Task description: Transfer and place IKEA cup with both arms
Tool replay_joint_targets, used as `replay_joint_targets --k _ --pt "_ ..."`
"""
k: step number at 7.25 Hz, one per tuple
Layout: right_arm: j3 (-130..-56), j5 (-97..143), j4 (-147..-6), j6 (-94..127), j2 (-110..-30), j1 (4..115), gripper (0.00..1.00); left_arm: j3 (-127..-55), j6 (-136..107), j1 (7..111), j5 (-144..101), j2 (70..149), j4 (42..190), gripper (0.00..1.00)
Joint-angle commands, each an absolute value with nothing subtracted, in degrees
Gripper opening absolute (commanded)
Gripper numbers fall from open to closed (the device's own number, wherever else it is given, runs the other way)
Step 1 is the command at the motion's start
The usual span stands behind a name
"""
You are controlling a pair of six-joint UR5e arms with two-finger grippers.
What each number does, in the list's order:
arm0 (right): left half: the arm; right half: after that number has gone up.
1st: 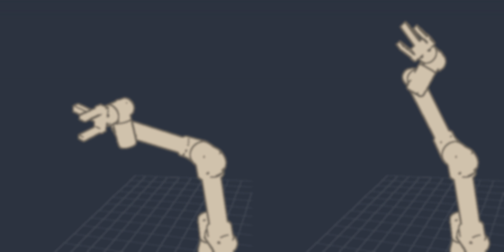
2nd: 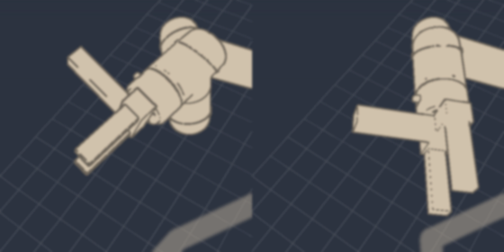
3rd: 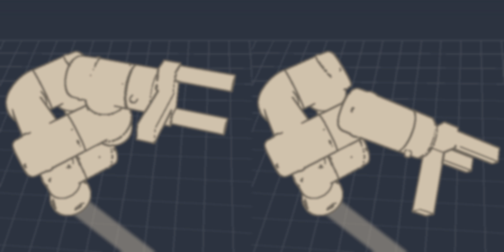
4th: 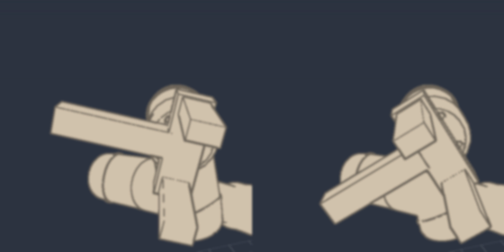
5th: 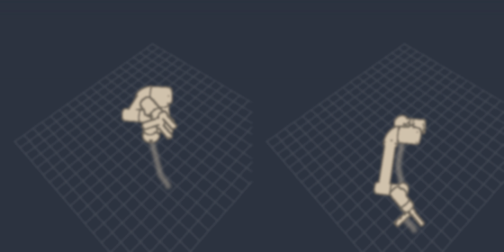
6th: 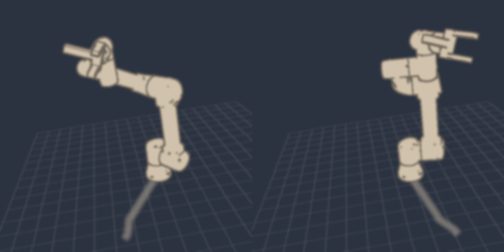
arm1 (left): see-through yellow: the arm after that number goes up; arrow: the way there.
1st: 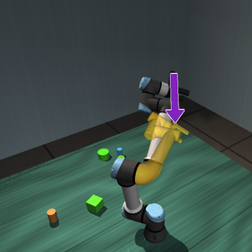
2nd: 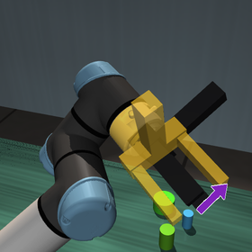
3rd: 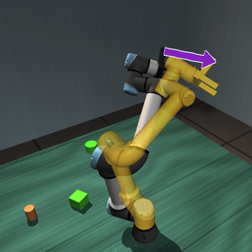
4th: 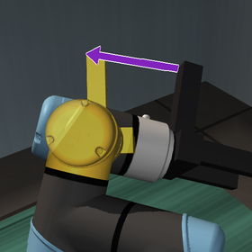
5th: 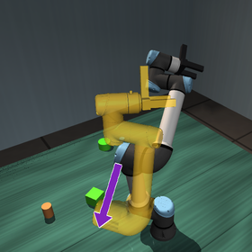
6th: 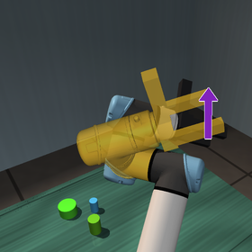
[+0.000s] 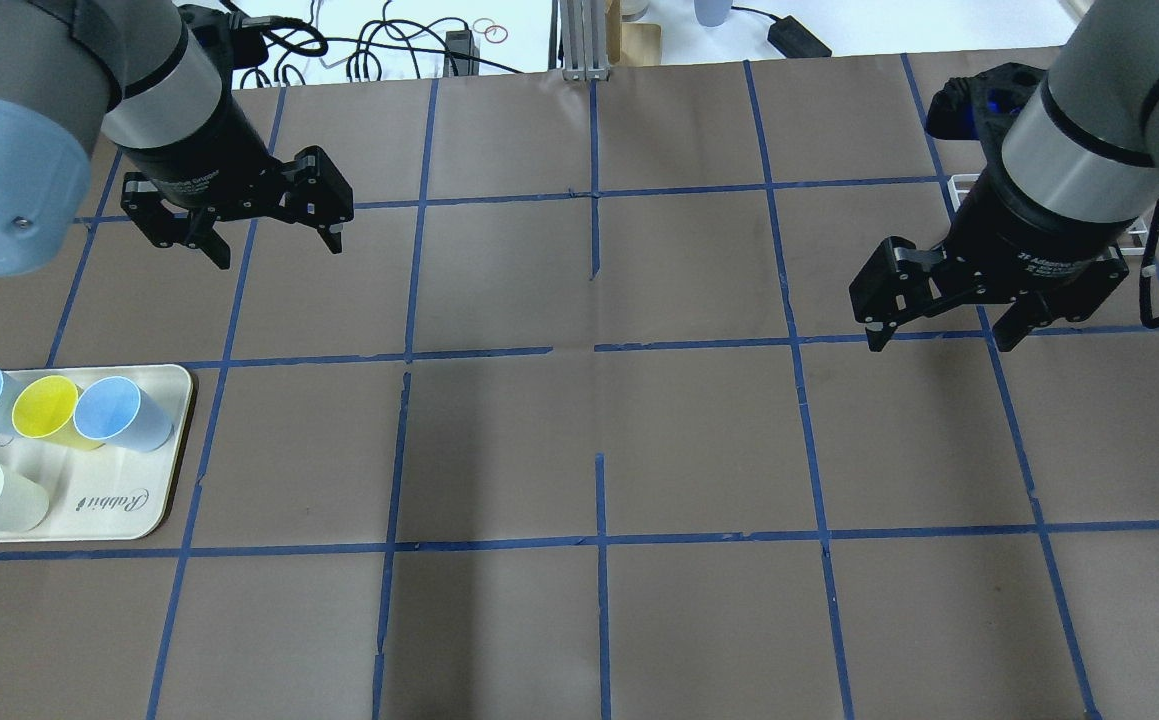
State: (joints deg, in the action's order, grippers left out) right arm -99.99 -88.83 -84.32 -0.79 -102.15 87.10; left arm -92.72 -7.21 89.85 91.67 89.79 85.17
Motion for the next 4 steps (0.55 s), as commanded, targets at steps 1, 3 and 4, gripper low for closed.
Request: replay_joint_targets --k 1,3,4 --pt "-99.8 -88.7 -84.5 -0.9 -102.3 87.1 1.00 -92.7 -7.2 89.8 91.7 89.7 85.2 1.00" --pt "-100.0 -88.7 -85.2 -0.8 -101.4 87.1 1.00 -92.6 -7.2 89.8 91.7 89.6 85.2 1.00" --pt "-99.7 -89.5 -84.8 -0.8 -101.3 86.9 1.00 -92.6 -7.2 89.9 91.7 89.6 85.2 1.00"
